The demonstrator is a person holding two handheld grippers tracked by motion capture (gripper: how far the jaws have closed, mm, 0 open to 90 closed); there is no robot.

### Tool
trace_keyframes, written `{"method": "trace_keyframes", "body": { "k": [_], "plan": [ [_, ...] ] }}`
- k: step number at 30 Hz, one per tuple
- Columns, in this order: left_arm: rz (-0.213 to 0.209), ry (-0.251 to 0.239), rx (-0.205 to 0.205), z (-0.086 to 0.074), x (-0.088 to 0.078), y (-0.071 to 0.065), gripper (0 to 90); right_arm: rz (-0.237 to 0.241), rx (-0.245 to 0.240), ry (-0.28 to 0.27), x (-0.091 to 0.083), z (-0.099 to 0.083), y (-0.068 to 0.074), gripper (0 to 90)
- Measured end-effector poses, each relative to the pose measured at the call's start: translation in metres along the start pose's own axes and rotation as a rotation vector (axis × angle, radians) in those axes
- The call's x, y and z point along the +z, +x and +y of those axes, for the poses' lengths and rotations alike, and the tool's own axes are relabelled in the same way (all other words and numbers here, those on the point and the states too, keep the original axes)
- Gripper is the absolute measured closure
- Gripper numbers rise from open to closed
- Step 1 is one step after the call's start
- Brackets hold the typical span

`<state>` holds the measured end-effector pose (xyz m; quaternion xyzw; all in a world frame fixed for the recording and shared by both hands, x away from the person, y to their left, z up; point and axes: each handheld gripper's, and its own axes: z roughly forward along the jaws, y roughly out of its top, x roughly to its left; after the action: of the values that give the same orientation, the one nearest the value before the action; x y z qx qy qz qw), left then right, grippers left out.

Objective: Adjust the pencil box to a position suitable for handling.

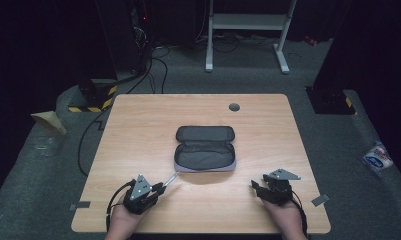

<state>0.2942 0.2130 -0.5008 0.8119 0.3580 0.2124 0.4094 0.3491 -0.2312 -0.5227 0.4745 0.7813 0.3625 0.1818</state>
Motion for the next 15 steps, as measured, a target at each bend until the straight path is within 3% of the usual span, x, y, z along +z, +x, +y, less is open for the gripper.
{"method": "trace_keyframes", "body": {
  "k": [8, 13, 15],
  "plan": [
    [0.010, -0.010, 0.013, 0.006, -0.007, 0.001, 78.8, -0.020, -0.036, 0.003, -0.001, -0.001, 0.004, 43.3],
    [-0.017, -0.047, -0.014, 0.014, -0.009, -0.001, 78.8, -0.036, -0.047, 0.012, -0.001, -0.001, 0.006, 42.9],
    [-0.014, -0.048, -0.001, 0.017, -0.010, -0.003, 78.9, -0.034, -0.051, 0.007, 0.000, -0.001, 0.005, 42.9]
  ]
}}
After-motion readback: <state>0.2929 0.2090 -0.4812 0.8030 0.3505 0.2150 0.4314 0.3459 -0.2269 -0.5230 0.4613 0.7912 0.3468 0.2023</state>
